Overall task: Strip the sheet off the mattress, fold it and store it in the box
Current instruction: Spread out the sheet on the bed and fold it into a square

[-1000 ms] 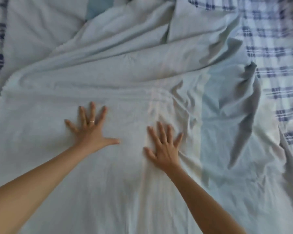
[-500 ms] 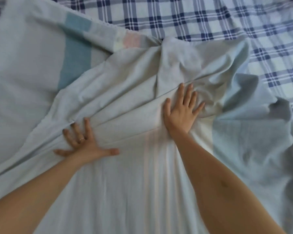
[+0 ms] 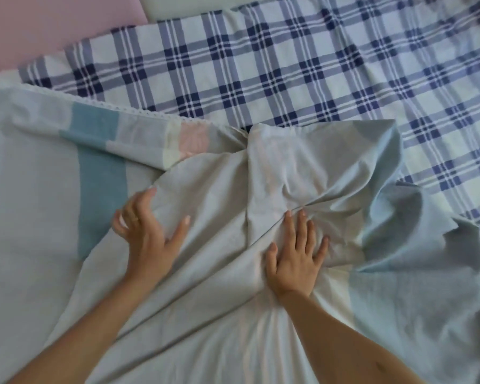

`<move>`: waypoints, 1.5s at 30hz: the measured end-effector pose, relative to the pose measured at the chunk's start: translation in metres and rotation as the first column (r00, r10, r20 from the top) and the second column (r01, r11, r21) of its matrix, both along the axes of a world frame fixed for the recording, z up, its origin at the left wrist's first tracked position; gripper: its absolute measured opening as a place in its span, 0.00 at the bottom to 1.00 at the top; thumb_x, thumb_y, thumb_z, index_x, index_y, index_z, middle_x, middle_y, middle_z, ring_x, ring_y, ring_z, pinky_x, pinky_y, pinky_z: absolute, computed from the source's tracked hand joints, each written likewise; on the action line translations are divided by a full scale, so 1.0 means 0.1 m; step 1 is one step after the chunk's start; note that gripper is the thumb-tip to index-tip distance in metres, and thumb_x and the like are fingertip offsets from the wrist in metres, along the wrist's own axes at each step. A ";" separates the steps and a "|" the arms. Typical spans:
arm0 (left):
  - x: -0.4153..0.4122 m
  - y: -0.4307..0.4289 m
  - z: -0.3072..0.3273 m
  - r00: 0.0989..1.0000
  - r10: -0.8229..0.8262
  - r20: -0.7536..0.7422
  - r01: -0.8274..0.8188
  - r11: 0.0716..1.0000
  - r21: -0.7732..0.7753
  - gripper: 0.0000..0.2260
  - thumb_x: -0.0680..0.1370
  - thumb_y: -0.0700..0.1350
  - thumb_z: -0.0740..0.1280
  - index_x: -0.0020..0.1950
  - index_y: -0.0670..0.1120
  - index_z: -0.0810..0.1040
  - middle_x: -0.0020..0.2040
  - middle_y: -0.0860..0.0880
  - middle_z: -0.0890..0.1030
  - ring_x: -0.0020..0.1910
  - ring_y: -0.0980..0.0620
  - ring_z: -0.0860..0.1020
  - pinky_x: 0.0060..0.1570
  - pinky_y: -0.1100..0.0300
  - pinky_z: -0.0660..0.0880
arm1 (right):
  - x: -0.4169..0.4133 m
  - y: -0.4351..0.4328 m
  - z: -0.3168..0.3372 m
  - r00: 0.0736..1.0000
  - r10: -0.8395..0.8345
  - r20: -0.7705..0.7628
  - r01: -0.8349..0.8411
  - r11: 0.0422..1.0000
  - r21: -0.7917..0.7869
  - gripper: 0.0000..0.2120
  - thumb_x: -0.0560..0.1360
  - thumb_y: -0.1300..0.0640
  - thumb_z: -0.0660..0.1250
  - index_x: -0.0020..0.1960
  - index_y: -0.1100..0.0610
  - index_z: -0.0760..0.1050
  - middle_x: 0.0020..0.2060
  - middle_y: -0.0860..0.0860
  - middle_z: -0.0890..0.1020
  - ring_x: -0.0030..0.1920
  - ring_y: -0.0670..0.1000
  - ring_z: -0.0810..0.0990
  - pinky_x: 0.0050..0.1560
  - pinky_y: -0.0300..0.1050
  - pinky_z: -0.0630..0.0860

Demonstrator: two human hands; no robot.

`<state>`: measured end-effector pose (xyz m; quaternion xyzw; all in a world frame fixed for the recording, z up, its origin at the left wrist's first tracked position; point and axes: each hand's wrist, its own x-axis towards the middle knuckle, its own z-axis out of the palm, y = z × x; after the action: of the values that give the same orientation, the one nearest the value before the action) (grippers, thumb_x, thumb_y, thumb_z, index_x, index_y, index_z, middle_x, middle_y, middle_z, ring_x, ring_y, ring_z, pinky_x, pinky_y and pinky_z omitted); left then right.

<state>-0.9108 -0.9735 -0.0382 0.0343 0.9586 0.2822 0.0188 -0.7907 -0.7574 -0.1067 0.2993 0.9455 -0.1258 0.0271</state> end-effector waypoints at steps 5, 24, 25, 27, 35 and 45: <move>-1.46 0.37 -0.10 0.730 0.193 0.656 -0.142 0.981 -0.131 0.70 0.47 0.70 0.71 0.75 0.50 0.30 0.75 0.44 0.30 0.73 0.44 0.31 0.71 0.38 0.40 | -0.01 0.01 -0.02 1.000 0.000 0.012 0.000 1.000 0.027 0.34 0.70 0.44 0.53 0.76 0.50 0.56 0.75 0.53 0.62 0.74 0.55 0.59 0.73 0.60 0.45; -1.52 0.44 -0.23 0.744 0.211 0.634 -0.001 0.949 -0.315 0.71 0.51 0.67 0.77 0.72 0.52 0.25 0.72 0.46 0.25 0.72 0.46 0.27 0.66 0.33 0.36 | -0.83 0.87 0.64 0.908 -0.211 -0.362 0.193 0.978 -0.084 0.31 0.68 0.47 0.66 0.68 0.54 0.62 0.66 0.58 0.67 0.67 0.56 0.64 0.68 0.46 0.52; -1.51 0.43 -0.24 0.748 0.206 0.631 0.002 0.950 -0.313 0.71 0.51 0.67 0.77 0.72 0.52 0.25 0.72 0.46 0.25 0.72 0.46 0.27 0.66 0.33 0.36 | -1.05 1.12 0.75 0.873 -0.345 -0.345 0.312 0.938 -0.149 0.38 0.68 0.47 0.69 0.73 0.54 0.57 0.71 0.58 0.62 0.71 0.54 0.59 0.71 0.46 0.48; -1.48 0.43 -0.25 0.766 0.205 0.609 -0.004 0.949 -0.314 0.71 0.51 0.67 0.77 0.72 0.52 0.25 0.72 0.47 0.24 0.72 0.47 0.27 0.66 0.33 0.35 | -1.39 1.57 0.92 0.787 -0.600 -0.147 0.509 0.765 -0.396 0.46 0.69 0.49 0.73 0.77 0.56 0.49 0.72 0.57 0.63 0.71 0.56 0.61 0.73 0.51 0.52; -1.23 0.49 -0.15 0.841 0.230 0.489 -0.081 0.948 -0.307 0.61 0.59 0.66 0.75 0.77 0.51 0.37 0.77 0.45 0.36 0.76 0.47 0.36 0.66 0.30 0.40 | -0.47 1.04 1.47 0.925 0.327 -0.193 -0.374 0.694 -0.615 0.08 0.65 0.55 0.66 0.44 0.50 0.78 0.40 0.43 0.81 0.44 0.47 0.78 0.50 0.42 0.71; -0.79 0.97 0.24 0.812 -0.570 -0.125 0.504 0.793 -0.342 0.45 0.64 0.24 0.62 0.76 0.54 0.56 0.78 0.43 0.46 0.76 0.43 0.50 0.66 0.40 0.57 | 0.62 1.23 1.60 0.743 0.285 0.606 -0.082 0.937 -0.339 0.17 0.75 0.38 0.61 0.50 0.52 0.69 0.45 0.46 0.72 0.49 0.50 0.76 0.44 0.43 0.70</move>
<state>-0.9898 -0.8765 -0.0138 0.3344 0.9355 0.1142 -0.0037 -0.7289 -0.6342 0.0532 0.2211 0.8735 -0.1491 0.4072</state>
